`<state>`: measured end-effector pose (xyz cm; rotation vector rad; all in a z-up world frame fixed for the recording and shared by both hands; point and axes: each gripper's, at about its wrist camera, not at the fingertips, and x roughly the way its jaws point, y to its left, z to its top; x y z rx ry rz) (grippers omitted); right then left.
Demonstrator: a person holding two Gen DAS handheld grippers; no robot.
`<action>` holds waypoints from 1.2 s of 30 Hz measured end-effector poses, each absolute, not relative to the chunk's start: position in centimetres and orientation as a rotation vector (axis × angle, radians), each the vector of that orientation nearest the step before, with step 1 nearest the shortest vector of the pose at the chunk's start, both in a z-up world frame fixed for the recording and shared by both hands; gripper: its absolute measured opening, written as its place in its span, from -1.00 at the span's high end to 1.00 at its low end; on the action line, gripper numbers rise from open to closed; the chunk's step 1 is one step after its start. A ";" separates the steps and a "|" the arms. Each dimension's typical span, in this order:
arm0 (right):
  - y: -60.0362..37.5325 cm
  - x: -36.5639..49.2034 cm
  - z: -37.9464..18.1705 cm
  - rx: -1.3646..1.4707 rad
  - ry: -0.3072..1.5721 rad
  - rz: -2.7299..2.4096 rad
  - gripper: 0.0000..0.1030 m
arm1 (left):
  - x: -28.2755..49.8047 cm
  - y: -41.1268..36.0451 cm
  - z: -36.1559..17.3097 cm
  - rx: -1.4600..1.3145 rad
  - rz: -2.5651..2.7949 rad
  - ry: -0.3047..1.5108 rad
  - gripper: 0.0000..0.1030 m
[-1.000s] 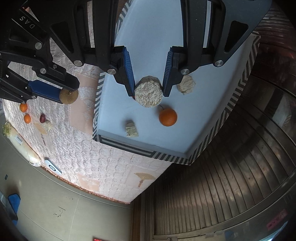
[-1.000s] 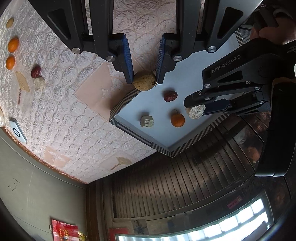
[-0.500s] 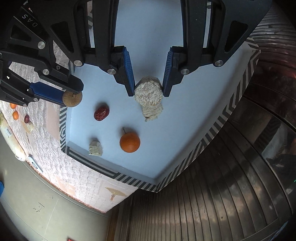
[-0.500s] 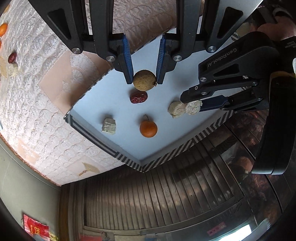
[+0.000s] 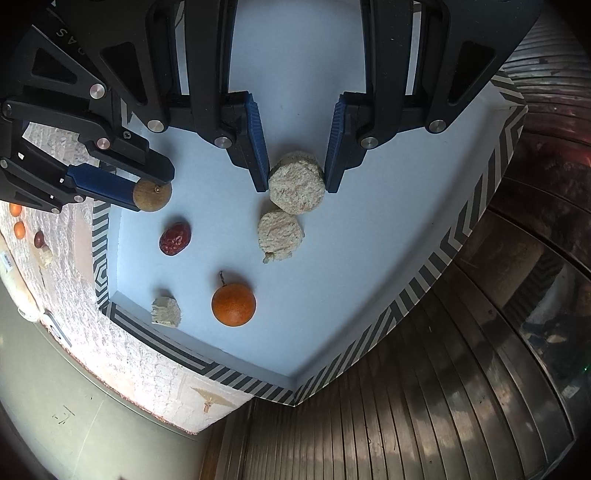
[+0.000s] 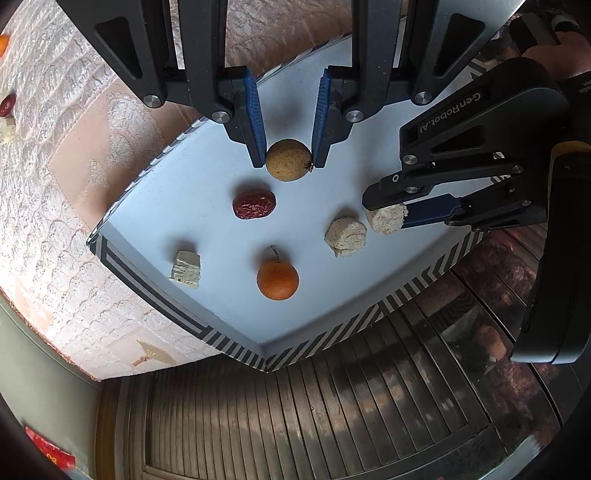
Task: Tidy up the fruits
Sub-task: 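Carry the pale cake and the brown pear over the striped tray, then open the left tool to drop the cake while the right tool releases the pear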
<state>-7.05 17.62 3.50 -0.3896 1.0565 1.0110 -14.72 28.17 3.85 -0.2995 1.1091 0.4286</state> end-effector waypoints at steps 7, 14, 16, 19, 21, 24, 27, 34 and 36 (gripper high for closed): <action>18.4 -6.8 2.9 -0.402 1.065 1.012 0.53 | -14.0 28.4 3.1 -0.305 0.443 1.119 0.42; 19.3 -6.9 2.2 -0.429 1.064 1.030 0.53 | -13.4 28.5 2.9 -0.302 0.452 1.124 0.42; 19.4 -7.0 2.1 -0.441 1.055 1.032 0.53 | -13.3 28.5 2.9 -0.300 0.454 1.125 0.42; 19.3 -7.0 2.1 -0.433 1.058 1.036 0.51 | -12.9 28.7 2.8 -0.303 0.461 1.131 0.35; 19.1 -6.9 2.3 -0.430 1.057 1.035 0.46 | -12.9 28.9 2.8 -0.308 0.469 1.132 0.20; 18.5 -6.8 2.8 -0.410 1.054 1.028 0.44 | -13.1 29.2 3.2 -0.318 0.473 1.114 -0.06; 17.7 -6.5 3.7 -0.376 1.047 1.017 0.43 | -12.9 28.8 4.0 -0.299 0.483 1.093 -0.13; 14.6 -5.4 6.1 -0.293 0.984 0.955 0.43 | -11.6 27.2 6.1 -0.277 0.457 1.048 -0.13; 13.6 -5.0 6.5 -0.279 0.974 0.933 0.42 | -11.0 26.4 6.7 -0.268 0.436 1.040 -0.13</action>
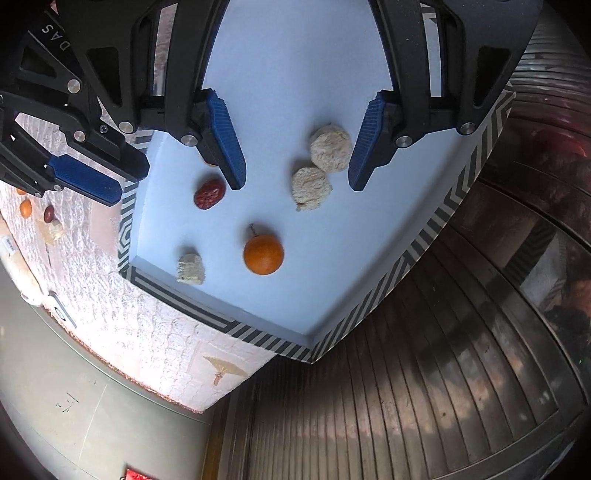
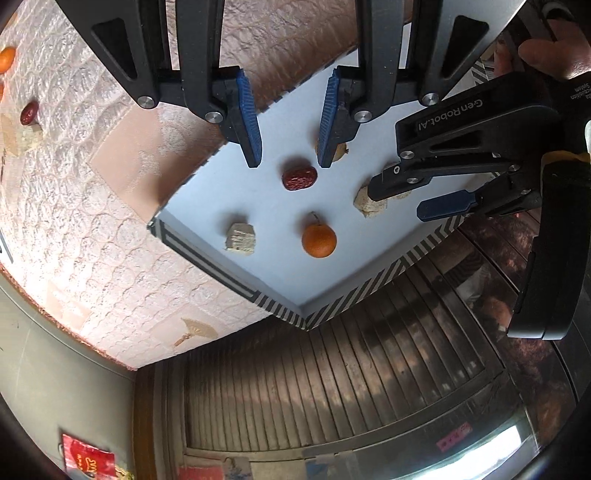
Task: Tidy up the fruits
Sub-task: 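Open the left tool to drop the cake while the right tool releases the pear, then move both tools back over the remaining food on the bedspread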
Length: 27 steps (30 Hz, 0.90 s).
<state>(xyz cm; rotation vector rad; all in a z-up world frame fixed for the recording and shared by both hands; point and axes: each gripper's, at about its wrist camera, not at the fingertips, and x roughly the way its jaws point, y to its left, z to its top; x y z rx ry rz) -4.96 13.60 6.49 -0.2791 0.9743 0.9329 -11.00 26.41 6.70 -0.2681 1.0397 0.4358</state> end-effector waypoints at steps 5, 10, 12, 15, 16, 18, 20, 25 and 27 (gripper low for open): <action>10.8 -4.3 7.0 -0.239 0.969 0.872 0.42 | -9.3 23.8 7.4 -0.233 0.370 1.031 -0.13; 7.6 -3.4 7.5 -0.203 0.971 0.804 0.42 | -6.8 20.7 7.8 -0.194 0.298 1.031 -0.13; 6.4 -2.9 7.6 -0.187 0.973 0.774 0.42 | -5.8 19.3 7.7 -0.179 0.267 1.033 -0.13; 3.9 -2.4 7.7 -0.159 0.975 0.726 0.42 | -4.7 17.3 7.6 -0.158 0.221 1.041 -0.13; 3.1 -2.3 7.7 -0.150 0.977 0.709 0.42 | -4.3 16.6 7.6 -0.153 0.204 1.044 -0.13; 1.4 -1.9 7.7 -0.130 0.980 0.674 0.41 | -3.5 15.1 7.5 -0.135 0.171 1.049 -0.13; -0.3 -1.5 7.6 -0.108 0.985 0.638 0.41 | -2.9 13.7 7.3 -0.119 0.139 1.054 -0.13; -4.8 -0.7 7.0 -0.063 1.003 0.553 0.40 | -1.1 10.2 6.7 -0.104 0.066 1.074 -0.13; -6.6 -0.5 6.7 -0.043 1.010 0.519 0.39 | -0.3 9.0 6.4 -0.099 0.036 1.084 -0.13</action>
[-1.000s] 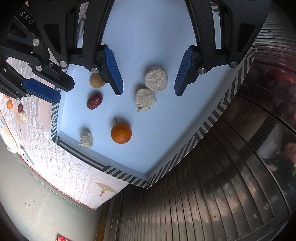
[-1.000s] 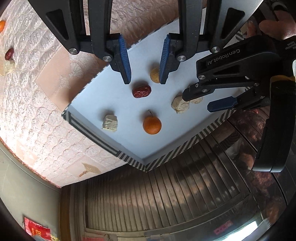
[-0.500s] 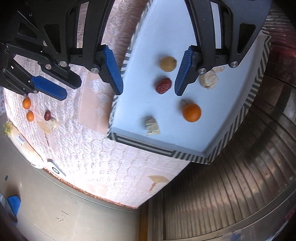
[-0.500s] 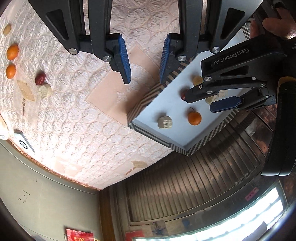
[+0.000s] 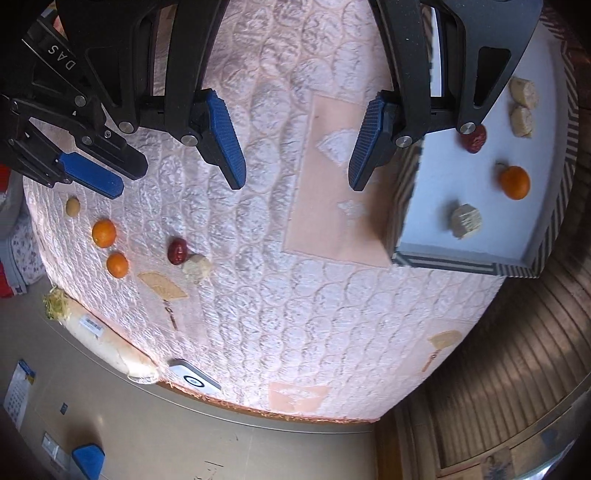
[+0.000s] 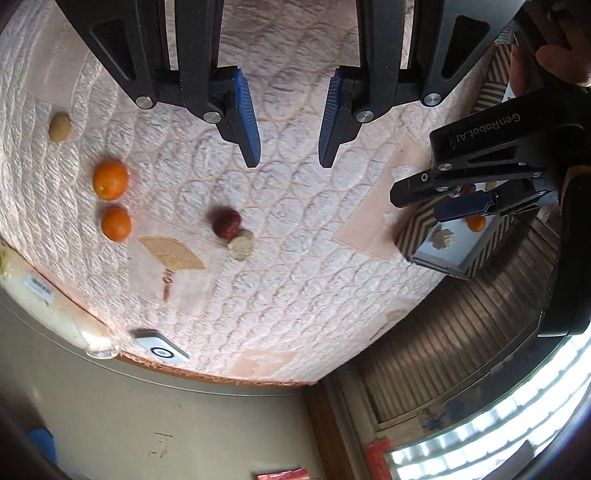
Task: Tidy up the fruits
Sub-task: 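Move both tools back over the remaining food on the bedspread, then grasp a red date with the left tool while the right tool grasps an orange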
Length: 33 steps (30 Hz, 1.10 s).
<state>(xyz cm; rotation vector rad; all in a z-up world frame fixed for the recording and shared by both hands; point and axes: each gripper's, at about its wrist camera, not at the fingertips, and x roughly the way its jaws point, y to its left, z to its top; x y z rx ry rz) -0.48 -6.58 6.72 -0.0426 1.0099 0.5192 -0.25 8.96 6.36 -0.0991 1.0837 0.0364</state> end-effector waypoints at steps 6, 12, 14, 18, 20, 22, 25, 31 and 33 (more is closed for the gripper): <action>-11.6 -0.1 6.1 0.013 1.020 0.435 0.37 | 3.0 5.6 5.3 -0.097 -0.048 1.110 -0.13; -14.9 0.2 5.5 0.058 1.029 0.391 0.36 | 5.7 2.9 4.3 -0.083 -0.120 1.138 -0.13; -15.5 0.3 5.4 0.071 1.031 0.385 0.36 | 6.4 2.2 4.1 -0.075 -0.119 1.141 -0.13; -16.5 0.6 5.0 0.078 1.037 0.375 0.35 | 7.7 1.0 3.4 -0.086 -0.121 1.142 -0.13; -17.0 0.6 5.0 0.086 1.032 0.373 0.35 | 8.4 0.4 3.1 -0.084 -0.124 1.140 -0.13; -17.7 0.6 5.0 0.090 1.025 0.367 0.35 | 8.9 -0.3 2.7 -0.080 -0.134 1.137 -0.13; -18.9 0.8 5.0 0.105 1.021 0.350 0.35 | 9.6 -1.1 2.1 -0.067 -0.145 1.147 0.11; -20.6 1.4 4.7 0.129 1.026 0.327 0.35 | 9.6 -0.9 2.2 -0.059 -0.133 1.137 0.56; -20.5 1.9 4.7 0.126 1.028 0.336 0.35 | 9.2 -0.7 2.5 -0.062 -0.134 1.127 0.56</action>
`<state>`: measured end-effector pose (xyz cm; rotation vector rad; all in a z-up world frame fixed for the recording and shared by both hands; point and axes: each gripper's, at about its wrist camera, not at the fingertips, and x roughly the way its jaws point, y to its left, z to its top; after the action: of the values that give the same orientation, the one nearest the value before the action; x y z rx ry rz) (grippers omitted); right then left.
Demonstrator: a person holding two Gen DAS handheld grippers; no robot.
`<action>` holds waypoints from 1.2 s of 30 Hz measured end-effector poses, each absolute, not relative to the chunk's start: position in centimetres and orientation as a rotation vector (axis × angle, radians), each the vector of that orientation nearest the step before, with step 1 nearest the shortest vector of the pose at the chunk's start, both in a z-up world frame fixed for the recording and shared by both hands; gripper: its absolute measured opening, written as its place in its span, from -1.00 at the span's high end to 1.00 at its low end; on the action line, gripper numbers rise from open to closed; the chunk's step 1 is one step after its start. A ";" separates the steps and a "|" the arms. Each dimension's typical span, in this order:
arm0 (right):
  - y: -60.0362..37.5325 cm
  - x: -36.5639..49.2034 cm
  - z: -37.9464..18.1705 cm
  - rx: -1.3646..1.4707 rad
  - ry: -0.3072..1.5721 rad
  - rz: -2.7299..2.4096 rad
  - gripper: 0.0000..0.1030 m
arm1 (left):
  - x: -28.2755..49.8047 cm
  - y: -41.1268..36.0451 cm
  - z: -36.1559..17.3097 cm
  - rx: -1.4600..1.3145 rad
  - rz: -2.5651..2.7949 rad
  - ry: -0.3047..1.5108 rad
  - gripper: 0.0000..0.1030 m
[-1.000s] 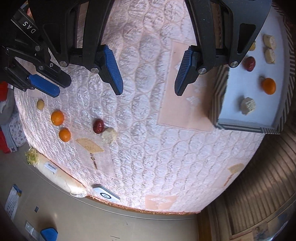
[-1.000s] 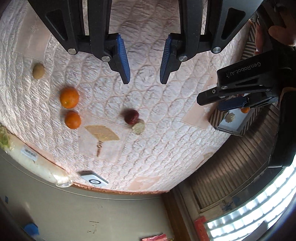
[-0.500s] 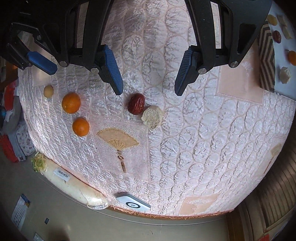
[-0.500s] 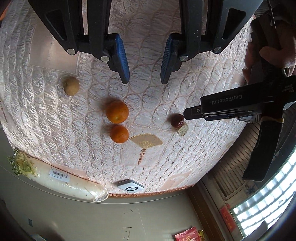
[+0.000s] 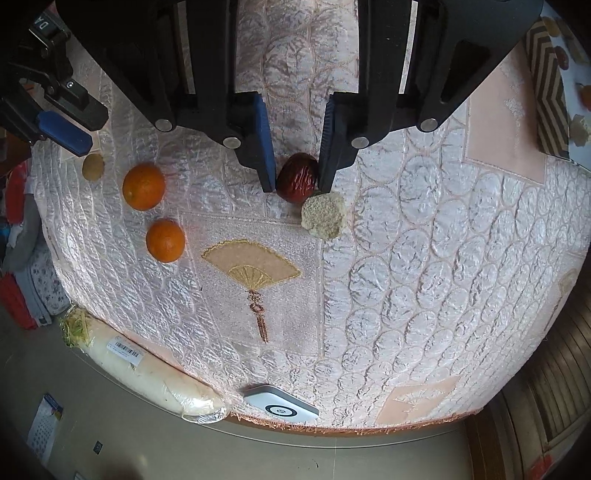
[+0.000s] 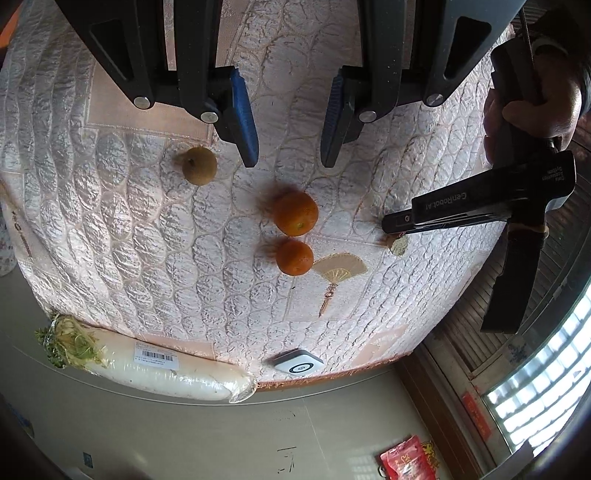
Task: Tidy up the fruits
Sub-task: 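Grasp a red date with the left tool while the right tool grasps an orange, then carry the red date and the orange over the striped tray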
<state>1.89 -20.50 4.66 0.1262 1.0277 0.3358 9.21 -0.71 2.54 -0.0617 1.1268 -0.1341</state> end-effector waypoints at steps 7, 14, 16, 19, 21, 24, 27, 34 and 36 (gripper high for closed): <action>-18.7 4.2 4.2 0.066 1.035 0.361 0.27 | 7.6 0.0 3.8 -0.079 -0.141 1.119 0.56; -17.2 6.7 2.9 -0.013 1.058 0.359 0.17 | 5.4 1.5 4.5 -0.079 -0.103 1.120 0.56; -16.9 7.3 2.2 -0.027 1.081 0.358 0.19 | 4.9 1.9 4.4 -0.075 -0.093 1.124 0.56; -17.1 7.5 1.9 -0.018 1.087 0.348 0.40 | 4.0 2.6 4.5 -0.075 -0.075 1.123 0.56; -17.1 7.1 2.2 -0.006 1.086 0.360 0.41 | 3.5 3.2 4.5 -0.082 -0.064 1.124 0.56; -16.4 5.9 3.2 -0.020 1.064 0.373 0.41 | 2.9 4.1 4.9 -0.090 -0.048 1.120 0.56; -15.3 4.5 4.3 -0.018 1.047 0.401 0.41 | 2.2 5.0 5.4 -0.089 -0.029 1.108 0.56; -11.0 1.9 6.1 -0.039 1.026 0.478 0.41 | 0.1 8.0 6.9 -0.093 0.029 1.074 0.56; -9.6 1.3 6.5 -0.051 1.022 0.506 0.41 | -0.6 9.0 7.3 -0.092 0.049 1.063 0.56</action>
<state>1.30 -9.57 6.50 -0.0506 1.0220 0.5060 -0.62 8.96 7.32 -0.0920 1.0630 0.0492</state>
